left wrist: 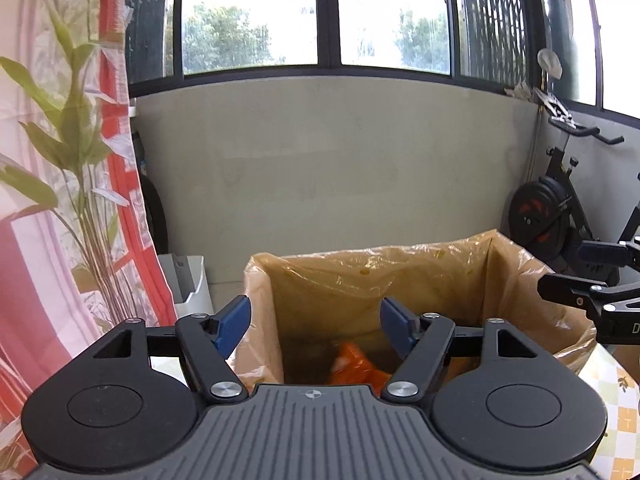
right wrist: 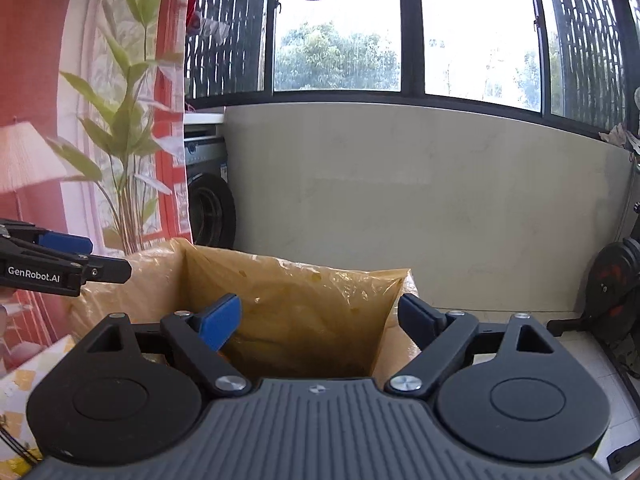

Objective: Organize snacks
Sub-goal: 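Drop both packets into the lined box and open both grippers, then move both grippers back down to the snack pile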

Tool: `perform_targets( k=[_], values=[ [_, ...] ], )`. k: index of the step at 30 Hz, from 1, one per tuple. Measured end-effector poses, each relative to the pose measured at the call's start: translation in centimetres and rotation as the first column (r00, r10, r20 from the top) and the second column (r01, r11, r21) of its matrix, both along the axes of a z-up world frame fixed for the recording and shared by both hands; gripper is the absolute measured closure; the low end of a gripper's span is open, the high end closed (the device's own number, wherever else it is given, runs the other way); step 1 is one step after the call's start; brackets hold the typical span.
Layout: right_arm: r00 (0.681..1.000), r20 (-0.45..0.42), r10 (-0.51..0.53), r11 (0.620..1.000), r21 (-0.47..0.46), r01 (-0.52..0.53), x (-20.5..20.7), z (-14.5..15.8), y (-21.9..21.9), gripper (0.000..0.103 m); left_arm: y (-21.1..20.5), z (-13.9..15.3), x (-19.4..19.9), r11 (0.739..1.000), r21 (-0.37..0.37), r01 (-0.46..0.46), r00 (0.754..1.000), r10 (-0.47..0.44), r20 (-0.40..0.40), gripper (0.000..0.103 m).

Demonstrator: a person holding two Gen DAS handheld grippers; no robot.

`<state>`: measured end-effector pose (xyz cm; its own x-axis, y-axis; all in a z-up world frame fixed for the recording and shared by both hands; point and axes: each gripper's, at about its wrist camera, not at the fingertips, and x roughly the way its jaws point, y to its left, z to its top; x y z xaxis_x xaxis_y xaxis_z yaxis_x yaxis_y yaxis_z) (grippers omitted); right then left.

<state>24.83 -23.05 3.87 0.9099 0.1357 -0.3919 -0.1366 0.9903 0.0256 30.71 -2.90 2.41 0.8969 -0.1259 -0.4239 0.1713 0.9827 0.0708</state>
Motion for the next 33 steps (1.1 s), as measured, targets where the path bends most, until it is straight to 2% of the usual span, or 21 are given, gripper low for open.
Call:
perform_targets(
  k=[7,16,24,29,33],
  values=[
    [1.0,-0.008,-0.001,0.997,0.078,0.002,-3.3,1.1,-0.6,0.012,1.2,1.8,-4.0,1.0,-0.017,-0.013,0.999,0.013,0.033,0.028],
    [0.999,-0.027,0.019,0.991,0.134,-0.016,-7.2,0.6,-0.5,0.012,3.4,2.5,-8.6,0.999,-0.034,-0.034,0.999,0.036,0.034,0.027],
    [1.0,-0.029,0.011,0.986,0.167,-0.006,-10.0,-0.4,-0.4,0.012,5.5,1.3,-12.6,0.998,-0.044,-0.049,0.998,0.051,0.042,0.027],
    [0.999,-0.037,-0.008,0.984,0.176,0.014,-11.3,-2.0,-0.3,0.012,6.5,-0.6,-14.3,0.998,-0.018,-0.06,0.998,0.06,0.034,0.027],
    [0.998,-0.06,-0.03,0.982,0.183,0.041,-11.9,-3.6,-0.4,0.012,7.5,-2.4,-15.0,0.997,-0.024,-0.074,0.997,0.074,0.006,0.027]
  ],
)
